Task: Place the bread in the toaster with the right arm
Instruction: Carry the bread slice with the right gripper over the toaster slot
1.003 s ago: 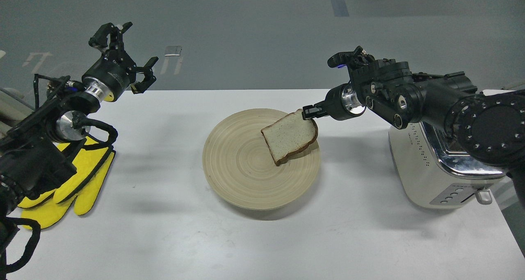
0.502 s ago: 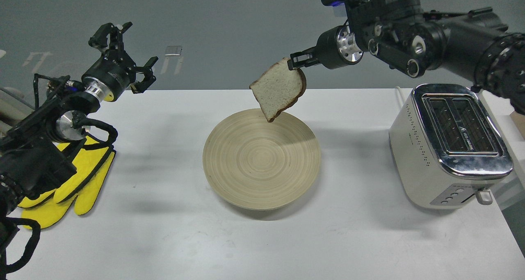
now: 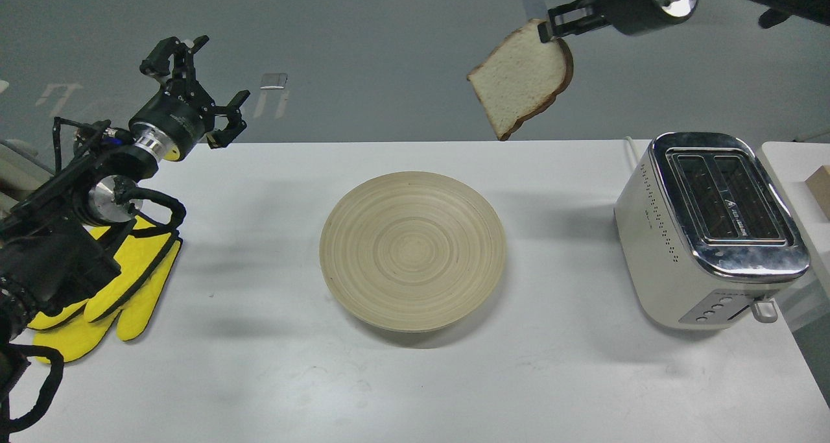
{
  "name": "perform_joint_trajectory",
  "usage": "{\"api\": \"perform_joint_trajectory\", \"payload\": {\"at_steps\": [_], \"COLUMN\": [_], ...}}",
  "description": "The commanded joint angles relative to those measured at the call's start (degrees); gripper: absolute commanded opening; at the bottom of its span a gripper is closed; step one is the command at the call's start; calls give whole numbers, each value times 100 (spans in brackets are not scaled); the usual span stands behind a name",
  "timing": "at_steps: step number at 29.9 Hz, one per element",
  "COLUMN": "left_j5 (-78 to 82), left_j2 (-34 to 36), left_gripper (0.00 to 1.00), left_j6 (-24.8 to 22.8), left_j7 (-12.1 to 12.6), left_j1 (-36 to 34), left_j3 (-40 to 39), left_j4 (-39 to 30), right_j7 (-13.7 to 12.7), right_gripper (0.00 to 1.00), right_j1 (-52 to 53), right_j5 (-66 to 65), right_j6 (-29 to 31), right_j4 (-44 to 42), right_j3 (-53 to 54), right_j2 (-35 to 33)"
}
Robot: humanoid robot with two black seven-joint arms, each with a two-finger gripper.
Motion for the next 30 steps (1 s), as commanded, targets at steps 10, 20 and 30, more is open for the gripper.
{"api": "perform_joint_trajectory", "payload": {"at_steps": [10,20,30], "left_j5": [0,0,0], "left_j2": [1,1,1], "left_gripper": [100,100,100], "left_j6": [0,0,0], "left_j7": [-8,-8,-8], "left_j1": [0,0,-9], "left_j3": [0,0,0], "left_j4": [0,0,0], "right_j7": [15,-2,-64], "right_gripper": [0,0,0], "right_j1": [2684,2949,2844], "right_j5": [-65,-891,-935], "right_j6": [0,0,0], "right_j4": [2186,2442,2407], "right_j3": [-2775,-3463,-3674], "right_j2": [-1095,-1737,-1711]}}
